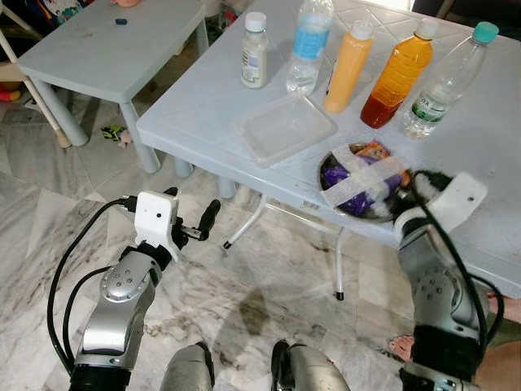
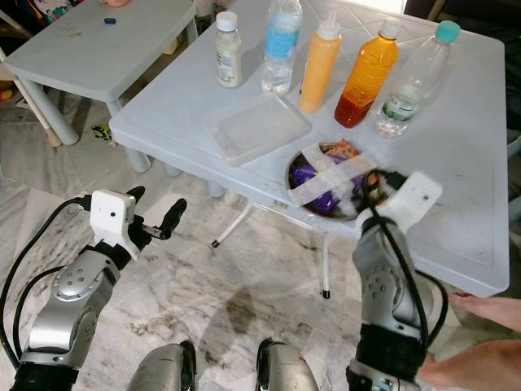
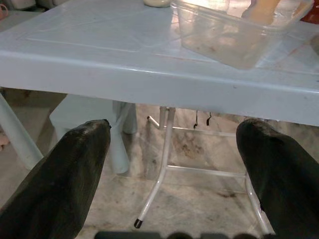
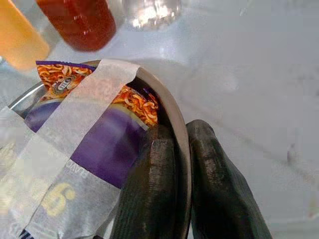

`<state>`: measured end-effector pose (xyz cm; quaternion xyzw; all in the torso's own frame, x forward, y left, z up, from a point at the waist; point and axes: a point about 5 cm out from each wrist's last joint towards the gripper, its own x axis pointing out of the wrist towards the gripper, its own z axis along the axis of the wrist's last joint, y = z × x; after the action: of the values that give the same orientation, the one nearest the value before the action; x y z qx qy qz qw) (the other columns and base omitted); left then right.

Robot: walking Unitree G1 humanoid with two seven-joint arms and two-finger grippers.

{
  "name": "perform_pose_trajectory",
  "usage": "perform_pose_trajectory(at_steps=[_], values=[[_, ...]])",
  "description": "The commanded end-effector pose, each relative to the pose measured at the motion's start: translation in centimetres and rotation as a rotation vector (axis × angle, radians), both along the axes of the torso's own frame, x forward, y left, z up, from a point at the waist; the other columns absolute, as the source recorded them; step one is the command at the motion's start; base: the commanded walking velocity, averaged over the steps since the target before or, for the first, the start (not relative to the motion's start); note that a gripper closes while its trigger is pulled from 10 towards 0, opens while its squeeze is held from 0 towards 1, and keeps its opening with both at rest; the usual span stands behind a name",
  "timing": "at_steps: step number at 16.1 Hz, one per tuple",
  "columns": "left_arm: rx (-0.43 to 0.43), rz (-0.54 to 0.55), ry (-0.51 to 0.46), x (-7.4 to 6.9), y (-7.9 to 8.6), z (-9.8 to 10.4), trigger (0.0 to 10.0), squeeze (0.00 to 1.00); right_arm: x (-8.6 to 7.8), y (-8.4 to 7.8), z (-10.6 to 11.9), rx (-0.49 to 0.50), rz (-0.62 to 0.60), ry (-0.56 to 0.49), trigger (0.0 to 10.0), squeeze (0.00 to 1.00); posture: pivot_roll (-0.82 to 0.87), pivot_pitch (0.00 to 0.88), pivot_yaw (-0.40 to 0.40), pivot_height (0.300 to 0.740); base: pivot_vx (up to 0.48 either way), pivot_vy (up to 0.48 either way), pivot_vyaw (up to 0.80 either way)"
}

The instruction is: Restocking fridge

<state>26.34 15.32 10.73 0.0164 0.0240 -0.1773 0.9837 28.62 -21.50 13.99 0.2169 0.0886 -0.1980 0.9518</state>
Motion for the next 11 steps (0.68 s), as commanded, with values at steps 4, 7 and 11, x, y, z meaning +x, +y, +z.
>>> perform_pose_trajectory(at_steps=[4, 7, 11], values=[[0.008, -0.005, -0.01, -0.1, -0.1, 0.1, 10.0, 0.0, 0.0, -1.2, 0.5, -0.044, -0.04, -0.048, 10.0, 1.0, 0.07, 0.168, -0.016, 0.74, 0.0, 0.0, 0.0], [0.007, -0.003, -0.011, 0.0, -0.1, 0.2, 10.0, 0.0, 0.2, -1.2, 0.8, -0.052, -0.018, -0.077, 10.0, 1.0, 0.07, 0.168, -0.016, 0.74, 0.0, 0.0, 0.0], [0.007, -0.004, -0.012, -0.1, -0.1, 0.2, 10.0, 0.0, 0.0, 0.3, 1.3, -0.008, 0.05, -0.115, 10.0, 1.0, 0.07, 0.169, -0.016, 0.74, 0.0, 0.0, 0.0]])
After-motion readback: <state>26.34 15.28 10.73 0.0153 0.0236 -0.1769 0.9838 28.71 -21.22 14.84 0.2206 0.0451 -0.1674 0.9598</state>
